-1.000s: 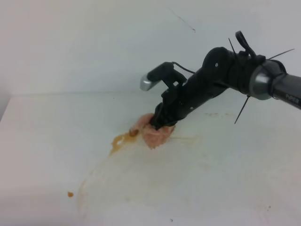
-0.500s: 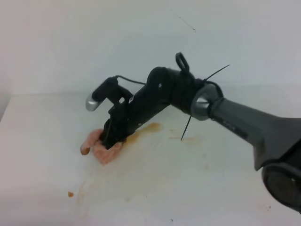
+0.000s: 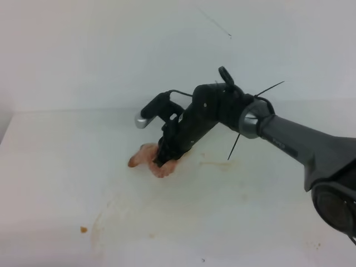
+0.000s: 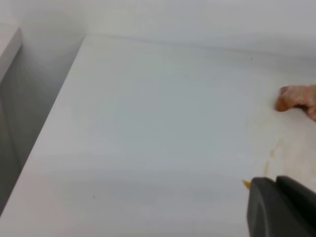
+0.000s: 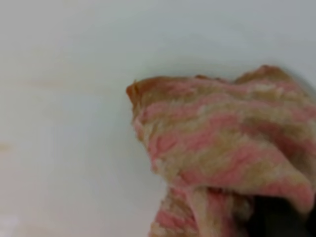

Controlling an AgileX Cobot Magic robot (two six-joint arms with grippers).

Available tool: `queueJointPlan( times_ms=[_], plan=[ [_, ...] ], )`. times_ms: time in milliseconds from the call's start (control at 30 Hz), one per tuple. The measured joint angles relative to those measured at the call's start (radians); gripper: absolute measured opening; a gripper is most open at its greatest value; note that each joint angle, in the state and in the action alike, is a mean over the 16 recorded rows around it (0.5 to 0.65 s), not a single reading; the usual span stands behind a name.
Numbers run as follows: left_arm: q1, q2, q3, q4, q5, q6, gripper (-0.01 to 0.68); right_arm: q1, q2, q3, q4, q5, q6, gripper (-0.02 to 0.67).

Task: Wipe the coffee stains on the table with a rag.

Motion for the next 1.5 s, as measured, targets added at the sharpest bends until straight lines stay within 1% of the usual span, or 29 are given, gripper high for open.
queueJointPlan(
  times_ms=[267,467,600,767,900,1067,1167,1267,1367,1500],
  plan=[
    [0.000,0.000,0.000,0.000,-0.001,0.000,-0.002,-0.126,-0.017,0.009,-0.037,0.110,0.038,0.028],
    [0.000,0.000,0.000,0.000,-0.001,0.000,-0.002,-0.209,-0.072,0.075,-0.051,0.181,0.056,0.028],
    [0.000,0.000,0.000,0.000,-0.001,0.000,-0.002,-0.243,-0.149,0.172,-0.060,0.181,0.067,0.028],
    [0.000,0.000,0.000,0.000,0.000,0.000,-0.001,-0.264,-0.289,0.378,-0.051,0.097,0.078,0.028],
    [0.000,0.000,0.000,0.000,0.000,0.000,-0.001,-0.267,-0.418,0.584,0.012,-0.018,0.037,0.028],
    [0.000,-0.002,0.002,0.000,-0.001,0.000,-0.001,-0.266,-0.553,0.822,0.153,-0.157,-0.072,0.028],
    [0.000,-0.002,0.002,0.000,-0.001,0.000,-0.001,-0.265,-0.608,0.928,0.242,-0.217,-0.142,0.030],
    [0.000,-0.002,0.002,0.000,-0.002,0.000,-0.002,-0.264,-0.642,0.994,0.324,-0.252,-0.212,0.044],
    [0.000,-0.002,0.002,0.000,-0.002,0.000,-0.002,-0.262,-0.657,1.026,0.383,-0.264,-0.262,0.089],
    [0.000,0.000,0.000,0.000,-0.001,0.000,-0.002,-0.261,-0.664,1.035,0.412,-0.259,-0.271,0.188]
  ],
)
